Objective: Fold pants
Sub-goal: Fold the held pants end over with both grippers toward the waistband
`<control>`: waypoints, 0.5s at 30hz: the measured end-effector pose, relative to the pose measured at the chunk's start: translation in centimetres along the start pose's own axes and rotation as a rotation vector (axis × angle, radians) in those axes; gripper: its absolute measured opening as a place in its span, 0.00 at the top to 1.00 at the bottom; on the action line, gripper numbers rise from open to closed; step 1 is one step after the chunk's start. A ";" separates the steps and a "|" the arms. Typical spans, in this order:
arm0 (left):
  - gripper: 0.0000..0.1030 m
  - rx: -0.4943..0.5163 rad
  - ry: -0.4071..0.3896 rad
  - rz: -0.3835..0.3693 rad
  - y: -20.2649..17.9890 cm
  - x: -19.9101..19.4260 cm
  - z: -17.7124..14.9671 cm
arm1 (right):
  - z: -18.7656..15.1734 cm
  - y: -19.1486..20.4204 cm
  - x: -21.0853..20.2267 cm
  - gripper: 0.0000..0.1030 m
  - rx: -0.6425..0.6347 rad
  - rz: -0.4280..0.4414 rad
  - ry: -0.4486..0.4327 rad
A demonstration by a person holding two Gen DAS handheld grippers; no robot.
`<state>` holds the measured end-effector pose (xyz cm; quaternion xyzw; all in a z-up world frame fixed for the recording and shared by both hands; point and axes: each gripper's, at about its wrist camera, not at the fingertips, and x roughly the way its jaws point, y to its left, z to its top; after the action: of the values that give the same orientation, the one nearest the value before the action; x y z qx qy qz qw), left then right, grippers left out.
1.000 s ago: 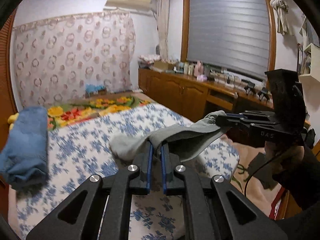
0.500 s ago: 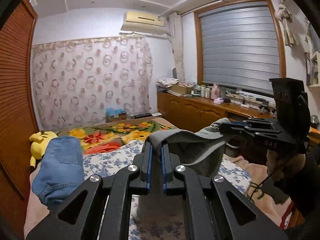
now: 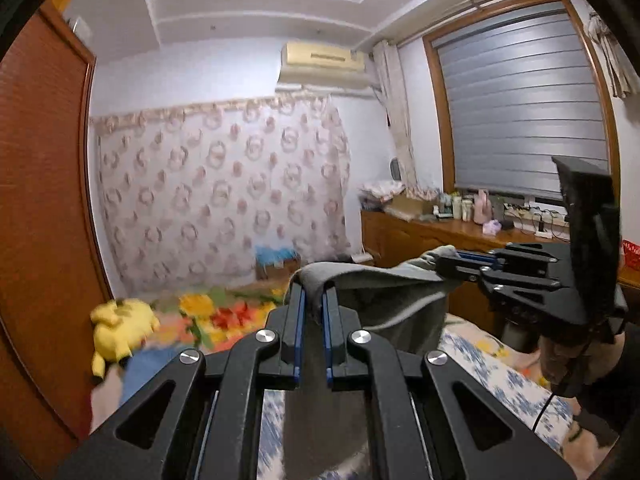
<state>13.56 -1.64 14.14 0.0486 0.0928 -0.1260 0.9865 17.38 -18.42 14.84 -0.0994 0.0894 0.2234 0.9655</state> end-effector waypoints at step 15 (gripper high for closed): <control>0.92 -0.078 0.369 -0.071 -2.1 -3.7 -18.0 | -14.1 5.2 0.6 0.93 0.141 0.245 0.374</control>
<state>6.45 -0.60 -2.86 0.0292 0.2787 -0.1460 0.9488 13.81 -16.89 0.32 -0.0596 0.2934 0.3099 0.9024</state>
